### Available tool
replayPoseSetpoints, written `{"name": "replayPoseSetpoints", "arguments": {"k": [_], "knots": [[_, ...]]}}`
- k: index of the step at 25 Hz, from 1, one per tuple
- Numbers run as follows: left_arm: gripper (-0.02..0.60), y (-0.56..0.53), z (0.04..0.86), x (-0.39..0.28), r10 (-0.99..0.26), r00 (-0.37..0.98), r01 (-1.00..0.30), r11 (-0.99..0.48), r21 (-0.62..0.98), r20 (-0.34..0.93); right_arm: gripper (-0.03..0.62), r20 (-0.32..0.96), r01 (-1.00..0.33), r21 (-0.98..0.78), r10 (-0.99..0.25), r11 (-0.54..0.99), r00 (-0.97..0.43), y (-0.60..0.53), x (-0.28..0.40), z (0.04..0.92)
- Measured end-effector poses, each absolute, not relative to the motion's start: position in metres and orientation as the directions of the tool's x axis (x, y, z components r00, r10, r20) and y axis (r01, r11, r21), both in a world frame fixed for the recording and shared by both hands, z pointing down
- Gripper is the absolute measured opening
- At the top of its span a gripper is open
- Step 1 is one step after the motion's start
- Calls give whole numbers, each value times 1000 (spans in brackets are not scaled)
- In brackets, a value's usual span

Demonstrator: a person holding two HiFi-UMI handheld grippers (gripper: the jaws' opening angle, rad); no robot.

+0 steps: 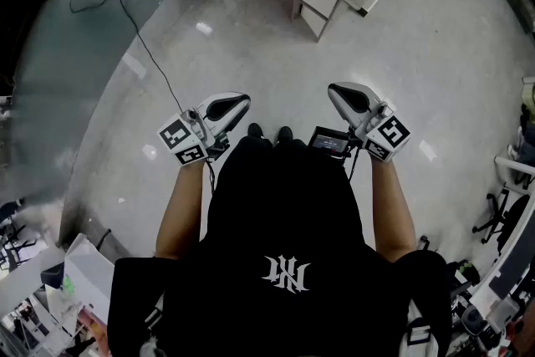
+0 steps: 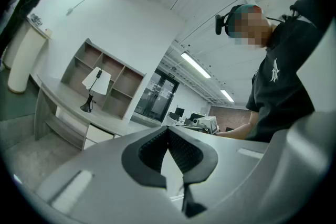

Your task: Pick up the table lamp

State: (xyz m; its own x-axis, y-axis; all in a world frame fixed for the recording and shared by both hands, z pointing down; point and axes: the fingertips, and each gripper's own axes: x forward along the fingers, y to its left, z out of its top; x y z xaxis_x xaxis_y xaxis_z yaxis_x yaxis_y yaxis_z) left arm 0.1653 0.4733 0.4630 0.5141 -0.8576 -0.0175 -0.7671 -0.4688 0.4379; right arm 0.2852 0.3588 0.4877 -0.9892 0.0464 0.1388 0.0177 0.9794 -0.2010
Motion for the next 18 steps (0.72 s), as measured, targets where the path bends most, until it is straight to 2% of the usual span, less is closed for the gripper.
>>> {"name": "replayPoseSetpoints", "arguments": {"k": [5,11,18], "knots": [[0,472,464,169,-875,483,-792,-436,427,2,2,139,35,-210,65,977,-988,365,283,486],[0,473,481,160,-903,430,-832,-387,397,23,2,20,54,-270,62,961,-998,367,275,470],[0,470,477,161,-909,416,-850,-375,370,35,2,106,12,-228,37,974,-994,359,277,484]]}}
